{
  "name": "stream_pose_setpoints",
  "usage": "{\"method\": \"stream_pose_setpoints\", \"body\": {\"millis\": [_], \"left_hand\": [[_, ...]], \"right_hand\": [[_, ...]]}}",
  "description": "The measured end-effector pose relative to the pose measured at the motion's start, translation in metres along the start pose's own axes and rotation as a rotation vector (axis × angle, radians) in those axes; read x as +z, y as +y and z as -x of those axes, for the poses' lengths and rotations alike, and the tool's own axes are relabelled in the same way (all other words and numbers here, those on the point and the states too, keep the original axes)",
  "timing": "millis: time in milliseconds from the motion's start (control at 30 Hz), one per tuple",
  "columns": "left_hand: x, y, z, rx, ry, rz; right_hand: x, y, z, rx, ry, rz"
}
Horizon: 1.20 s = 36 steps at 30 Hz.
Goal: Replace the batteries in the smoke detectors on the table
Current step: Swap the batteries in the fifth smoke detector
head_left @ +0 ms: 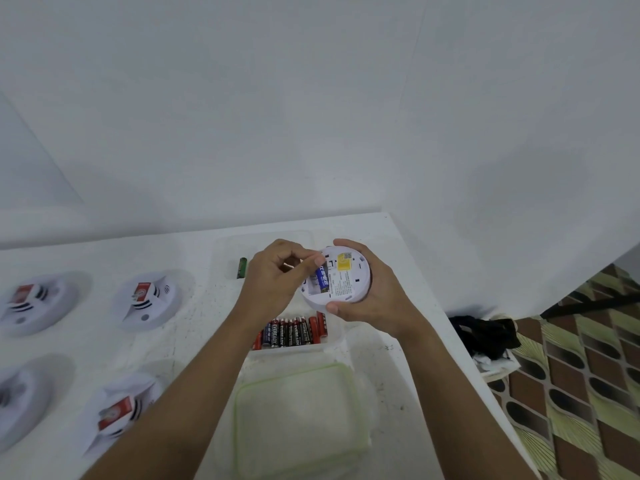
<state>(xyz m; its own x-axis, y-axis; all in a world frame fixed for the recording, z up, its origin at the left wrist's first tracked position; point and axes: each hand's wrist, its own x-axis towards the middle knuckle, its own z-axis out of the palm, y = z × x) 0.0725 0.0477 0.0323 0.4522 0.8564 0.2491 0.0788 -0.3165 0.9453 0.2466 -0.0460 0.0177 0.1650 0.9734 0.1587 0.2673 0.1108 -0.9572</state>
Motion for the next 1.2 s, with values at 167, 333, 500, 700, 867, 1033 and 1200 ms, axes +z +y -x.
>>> {"method": "stream_pose_setpoints", "body": {"millis": [167, 333, 500, 700, 867, 1033, 1200], "left_hand": [[0.003, -0.001, 0.008, -0.010, 0.010, 0.013], [0.003, -0.004, 0.010, 0.015, 0.020, -0.017], [-0.002, -0.005, 0.010, 0.041, 0.003, -0.116], [-0.008, -0.008, 0.011, -0.009, -0.057, -0.159], [-0.025, -0.008, -0.003, -0.082, -0.137, -0.123], [-0.052, -0.016, -0.038, -0.148, -0.103, -0.577], [-0.056, -0.023, -0.075, -0.348, -0.323, -1.173]], "right_hand": [[0.007, -0.003, 0.001, -0.028, 0.032, 0.025], [0.009, -0.007, -0.002, -0.056, 0.062, 0.041], [0.010, -0.007, -0.006, -0.039, 0.062, 0.031], [0.013, -0.001, -0.008, 0.002, 0.059, 0.028], [0.018, 0.006, -0.010, 0.044, 0.047, 0.037], [0.015, 0.008, -0.012, 0.074, 0.059, 0.066], [0.015, 0.008, -0.012, 0.081, 0.051, 0.076]]}}
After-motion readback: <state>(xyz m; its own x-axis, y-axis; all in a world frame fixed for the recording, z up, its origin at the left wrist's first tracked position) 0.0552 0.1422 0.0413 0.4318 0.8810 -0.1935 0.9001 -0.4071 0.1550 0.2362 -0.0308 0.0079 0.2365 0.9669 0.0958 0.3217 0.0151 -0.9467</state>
